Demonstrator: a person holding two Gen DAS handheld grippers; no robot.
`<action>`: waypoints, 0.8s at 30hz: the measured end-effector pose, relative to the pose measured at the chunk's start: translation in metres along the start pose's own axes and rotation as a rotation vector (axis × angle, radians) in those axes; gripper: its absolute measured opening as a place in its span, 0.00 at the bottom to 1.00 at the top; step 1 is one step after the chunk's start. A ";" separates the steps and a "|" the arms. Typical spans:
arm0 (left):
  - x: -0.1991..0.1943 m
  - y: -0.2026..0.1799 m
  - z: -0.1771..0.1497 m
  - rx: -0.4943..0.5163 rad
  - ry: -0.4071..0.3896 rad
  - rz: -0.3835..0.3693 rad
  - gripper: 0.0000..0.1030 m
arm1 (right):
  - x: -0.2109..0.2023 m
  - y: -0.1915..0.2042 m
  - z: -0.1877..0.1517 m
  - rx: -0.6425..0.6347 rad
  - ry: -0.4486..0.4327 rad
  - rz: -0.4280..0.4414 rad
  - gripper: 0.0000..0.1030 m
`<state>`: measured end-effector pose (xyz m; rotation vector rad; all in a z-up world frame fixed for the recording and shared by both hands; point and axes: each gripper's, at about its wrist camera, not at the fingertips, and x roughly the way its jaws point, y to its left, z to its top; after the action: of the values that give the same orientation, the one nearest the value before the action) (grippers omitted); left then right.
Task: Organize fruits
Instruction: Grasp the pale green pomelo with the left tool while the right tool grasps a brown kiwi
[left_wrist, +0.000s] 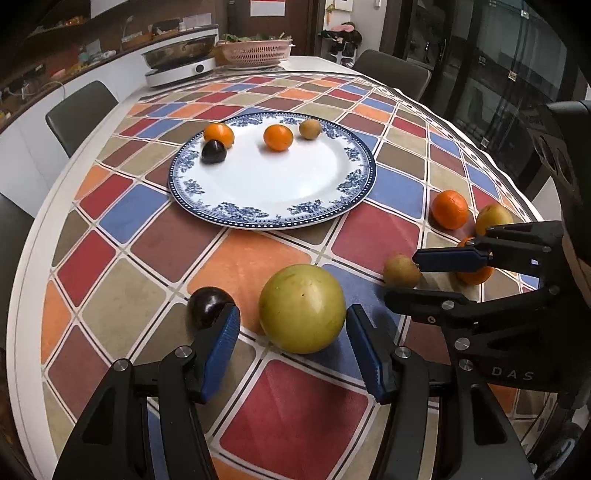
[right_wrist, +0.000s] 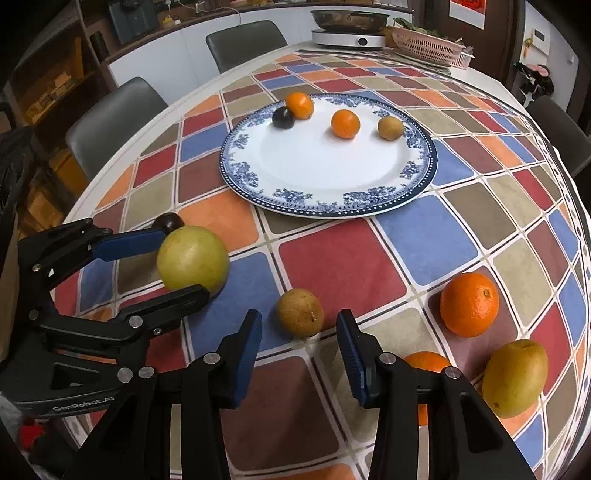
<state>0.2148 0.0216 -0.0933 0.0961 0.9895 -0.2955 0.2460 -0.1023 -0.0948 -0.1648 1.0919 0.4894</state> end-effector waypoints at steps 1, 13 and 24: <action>0.001 0.000 0.000 0.001 0.002 -0.003 0.57 | 0.002 -0.001 0.000 0.002 0.002 0.001 0.40; 0.006 -0.003 0.001 0.004 0.013 -0.019 0.47 | 0.006 -0.002 0.004 -0.016 -0.010 0.004 0.27; -0.006 -0.005 -0.002 -0.019 -0.003 -0.016 0.47 | -0.006 -0.001 0.002 0.002 -0.037 0.025 0.27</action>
<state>0.2089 0.0184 -0.0889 0.0702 0.9898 -0.3007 0.2458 -0.1042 -0.0888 -0.1397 1.0588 0.5117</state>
